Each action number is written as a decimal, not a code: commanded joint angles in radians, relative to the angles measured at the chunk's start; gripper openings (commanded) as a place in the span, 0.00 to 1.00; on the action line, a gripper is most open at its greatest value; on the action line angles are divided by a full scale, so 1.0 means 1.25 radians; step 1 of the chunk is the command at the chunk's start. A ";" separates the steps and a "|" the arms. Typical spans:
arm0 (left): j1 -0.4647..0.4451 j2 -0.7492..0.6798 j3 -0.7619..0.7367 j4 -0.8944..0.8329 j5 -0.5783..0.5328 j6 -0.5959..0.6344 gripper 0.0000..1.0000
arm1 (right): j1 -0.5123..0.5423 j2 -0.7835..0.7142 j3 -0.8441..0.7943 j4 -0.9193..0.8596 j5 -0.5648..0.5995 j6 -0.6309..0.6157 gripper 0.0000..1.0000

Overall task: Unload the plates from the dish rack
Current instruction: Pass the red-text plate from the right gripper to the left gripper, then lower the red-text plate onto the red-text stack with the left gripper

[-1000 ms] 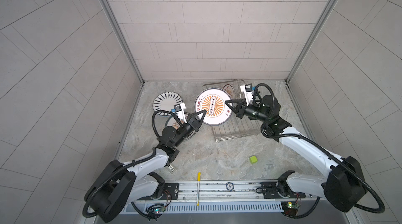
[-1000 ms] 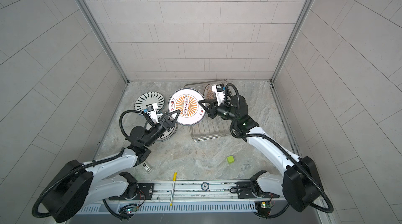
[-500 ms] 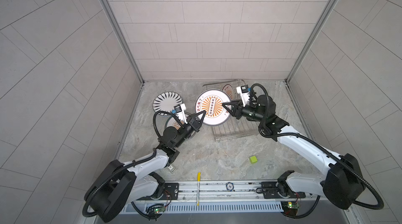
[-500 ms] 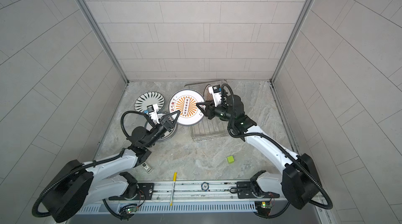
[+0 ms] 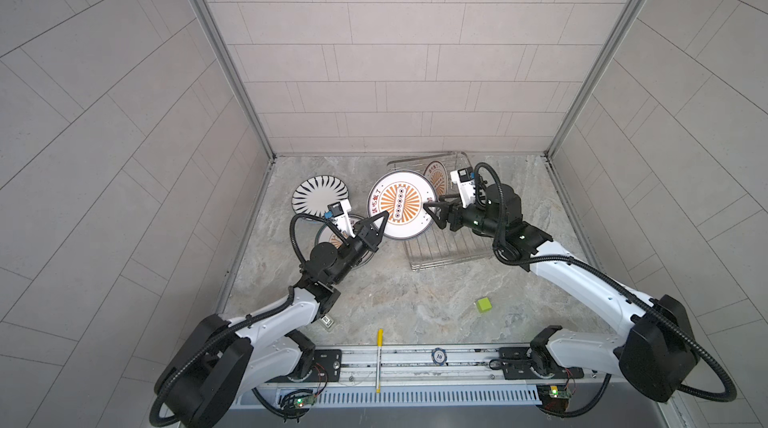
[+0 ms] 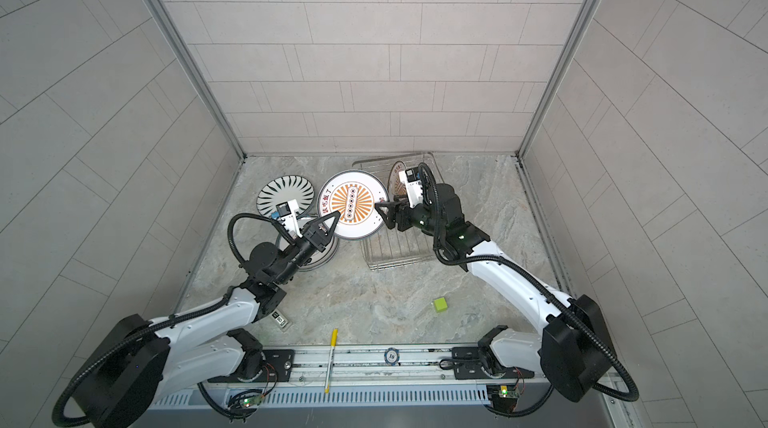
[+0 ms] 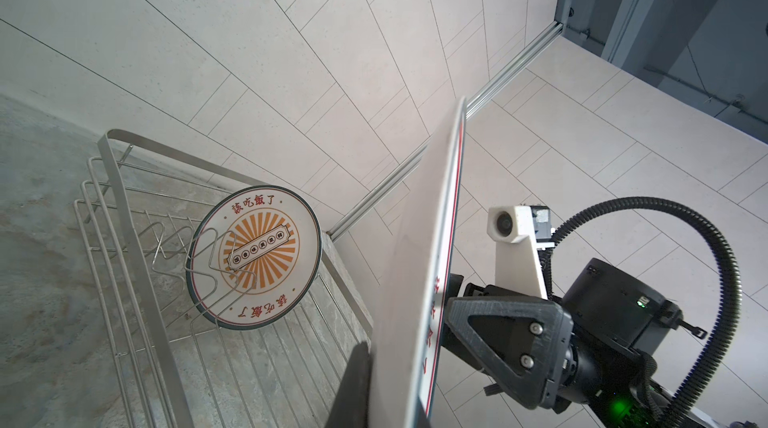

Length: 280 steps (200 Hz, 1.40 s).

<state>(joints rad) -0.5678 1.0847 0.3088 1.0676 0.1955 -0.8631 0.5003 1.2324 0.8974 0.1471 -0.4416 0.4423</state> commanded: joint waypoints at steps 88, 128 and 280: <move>0.047 -0.186 -0.029 -0.177 -0.058 0.013 0.00 | 0.004 -0.047 0.047 -0.100 0.156 -0.053 0.79; 0.077 -0.269 -0.050 -0.282 -0.125 -0.013 0.00 | 0.018 -0.057 0.051 -0.092 0.160 -0.063 0.84; 0.187 -0.393 -0.151 -0.455 -0.273 -0.260 0.00 | 0.248 0.204 0.293 -0.245 0.265 -0.247 0.99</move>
<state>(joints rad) -0.3424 0.6270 0.1257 0.5098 -0.0879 -1.1118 0.7761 1.4338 1.1927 -0.0856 -0.1768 0.1860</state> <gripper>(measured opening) 0.098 0.994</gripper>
